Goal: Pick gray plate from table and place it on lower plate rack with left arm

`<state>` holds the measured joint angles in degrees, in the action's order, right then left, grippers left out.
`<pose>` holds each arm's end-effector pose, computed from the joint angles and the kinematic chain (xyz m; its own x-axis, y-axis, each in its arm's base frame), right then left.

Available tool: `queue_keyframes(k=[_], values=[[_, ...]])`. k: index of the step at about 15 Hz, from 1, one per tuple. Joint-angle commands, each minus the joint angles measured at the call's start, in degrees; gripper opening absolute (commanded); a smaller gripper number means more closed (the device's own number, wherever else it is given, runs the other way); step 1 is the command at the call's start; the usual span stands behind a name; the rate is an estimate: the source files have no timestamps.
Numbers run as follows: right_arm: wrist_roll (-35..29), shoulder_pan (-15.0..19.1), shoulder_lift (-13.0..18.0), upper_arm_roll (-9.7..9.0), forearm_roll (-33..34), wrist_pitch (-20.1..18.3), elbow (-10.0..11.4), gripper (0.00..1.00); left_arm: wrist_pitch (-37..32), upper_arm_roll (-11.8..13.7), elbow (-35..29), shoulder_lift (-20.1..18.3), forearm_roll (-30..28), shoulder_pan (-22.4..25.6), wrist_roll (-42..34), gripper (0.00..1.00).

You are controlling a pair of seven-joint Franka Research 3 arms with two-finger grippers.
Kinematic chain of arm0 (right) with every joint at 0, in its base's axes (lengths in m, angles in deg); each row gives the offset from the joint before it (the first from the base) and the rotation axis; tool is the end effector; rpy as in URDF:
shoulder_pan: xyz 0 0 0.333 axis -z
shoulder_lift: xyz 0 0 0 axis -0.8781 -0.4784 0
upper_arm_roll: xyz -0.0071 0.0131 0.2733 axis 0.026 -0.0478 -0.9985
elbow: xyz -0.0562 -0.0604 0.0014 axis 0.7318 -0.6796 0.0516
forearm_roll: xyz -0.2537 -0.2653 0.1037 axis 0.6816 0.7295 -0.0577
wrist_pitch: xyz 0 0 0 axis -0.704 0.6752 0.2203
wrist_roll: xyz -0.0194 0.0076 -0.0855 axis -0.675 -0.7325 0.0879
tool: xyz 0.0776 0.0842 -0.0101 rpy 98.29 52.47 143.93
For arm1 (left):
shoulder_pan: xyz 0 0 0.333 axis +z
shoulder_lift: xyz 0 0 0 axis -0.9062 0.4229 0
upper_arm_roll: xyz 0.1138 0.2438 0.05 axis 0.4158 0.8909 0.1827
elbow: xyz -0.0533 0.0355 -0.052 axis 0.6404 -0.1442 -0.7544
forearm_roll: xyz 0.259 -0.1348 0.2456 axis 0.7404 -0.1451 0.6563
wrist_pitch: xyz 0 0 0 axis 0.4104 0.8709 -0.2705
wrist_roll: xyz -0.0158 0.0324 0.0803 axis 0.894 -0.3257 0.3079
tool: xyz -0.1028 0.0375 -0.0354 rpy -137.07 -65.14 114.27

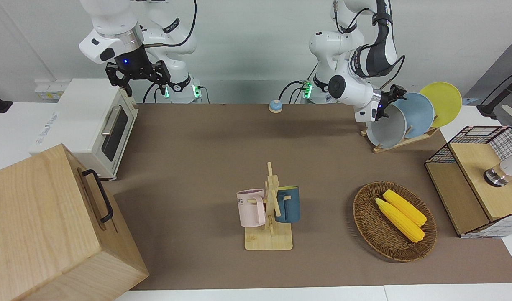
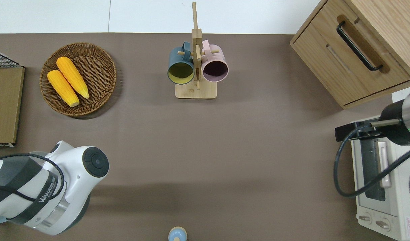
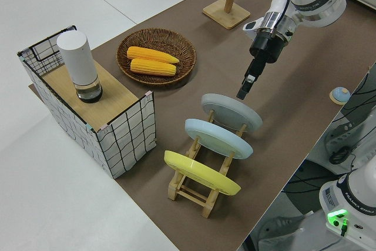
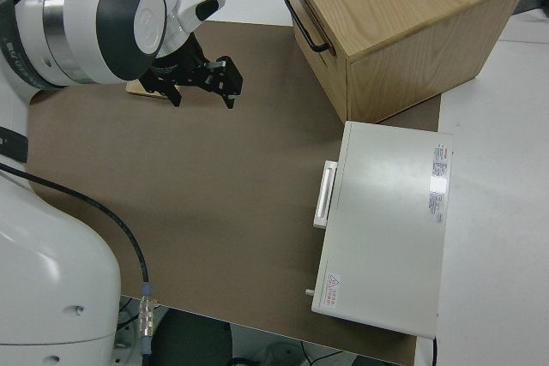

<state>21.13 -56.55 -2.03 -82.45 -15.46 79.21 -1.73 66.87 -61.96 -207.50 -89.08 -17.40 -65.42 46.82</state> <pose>0.5180 0.0558 0.6029 0.9966 0.0469 -0.0674 0.0478 -0.9988 0.0120 0.4310 -0.0016 0.3622 0.9716 0.2219 0.0818 0.1769 -0.4522 -0.8742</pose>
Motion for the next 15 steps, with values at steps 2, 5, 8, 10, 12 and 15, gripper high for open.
queue_keyframes(k=[2, 5, 8, 10, 12, 15], values=[[0.0, 0.4, 0.1, -0.29, -0.3, -0.8, -0.3, 0.987, -0.8, -0.7, 4.2, -0.6, -2.6, -0.5, -6.2, 1.0], [0.1, 0.4, 0.1, -0.38, -0.3, -0.8, -0.3, 0.987, -1.4, -0.6, 10.6, -0.7, -9.0, -0.4, -11.4, 1.0], [0.0, 0.4, 0.1, -0.38, -0.3, -0.8, -0.3, 0.987, -3.9, -0.6, 17.0, -0.7, -15.6, -0.4, -18.6, 1.0], [0.1, 0.4, 0.1, -0.38, -0.3, -0.8, -0.3, 0.987, -5.4, -0.6, 21.3, -0.6, -20.1, -0.4, -20.8, 1.0], [0.0, 0.4, 0.1, -0.29, -0.3, -0.8, -0.3, 0.987, -6.5, -0.6, 25.2, -0.7, -25.7, -0.4, -21.4, 1.0], [0.0, 0.4, 0.1, -0.38, -0.3, -0.8, -0.3, 0.987, -7.3, -1.1, 29.4, -0.8, -34.2, -0.4, -21.6, 1.0]])
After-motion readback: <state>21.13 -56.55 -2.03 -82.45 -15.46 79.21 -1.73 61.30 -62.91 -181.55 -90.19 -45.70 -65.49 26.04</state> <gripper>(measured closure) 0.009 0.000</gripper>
